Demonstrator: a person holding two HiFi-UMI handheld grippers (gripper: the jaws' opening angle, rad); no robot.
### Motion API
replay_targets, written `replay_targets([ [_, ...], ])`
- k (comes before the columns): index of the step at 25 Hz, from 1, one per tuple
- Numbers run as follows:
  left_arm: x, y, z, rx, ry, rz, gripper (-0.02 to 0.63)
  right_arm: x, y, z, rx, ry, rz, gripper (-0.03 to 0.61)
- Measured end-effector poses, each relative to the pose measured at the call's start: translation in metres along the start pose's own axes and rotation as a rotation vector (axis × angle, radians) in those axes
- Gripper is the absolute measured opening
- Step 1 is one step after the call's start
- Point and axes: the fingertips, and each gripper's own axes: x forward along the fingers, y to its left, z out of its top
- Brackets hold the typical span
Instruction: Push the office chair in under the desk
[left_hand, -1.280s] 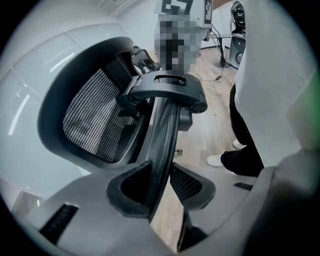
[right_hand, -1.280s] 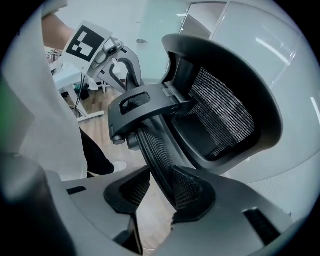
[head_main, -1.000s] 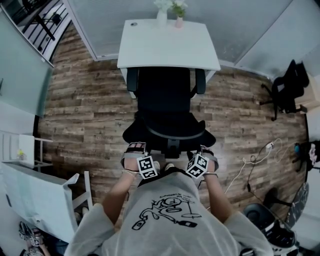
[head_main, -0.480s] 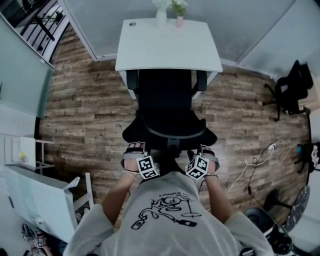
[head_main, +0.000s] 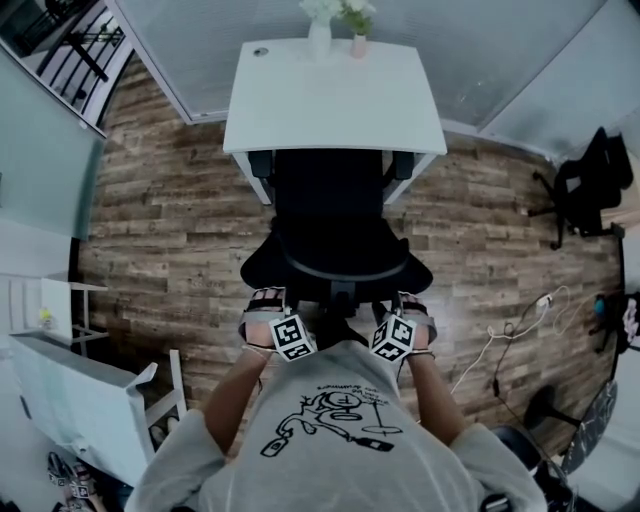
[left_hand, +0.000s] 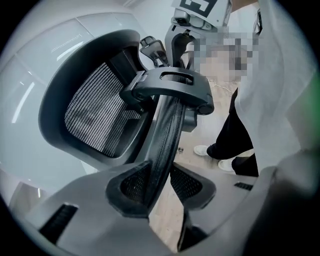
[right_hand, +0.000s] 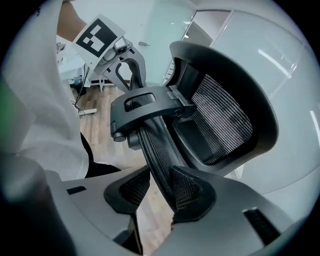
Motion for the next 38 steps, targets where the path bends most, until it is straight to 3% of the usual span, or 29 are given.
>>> replay_targets([
  [17,0.034,0.057,0.029,-0.034,0.027,0.004,0.129,0.027,-0.074,0.002,-0.026,-0.024,-0.001,0.152],
  [38,0.064,0.121,0.032,-0.053,0.092,0.007,0.135,0.053,-0.124,0.027,-0.050,-0.088,0.060,0.150],
])
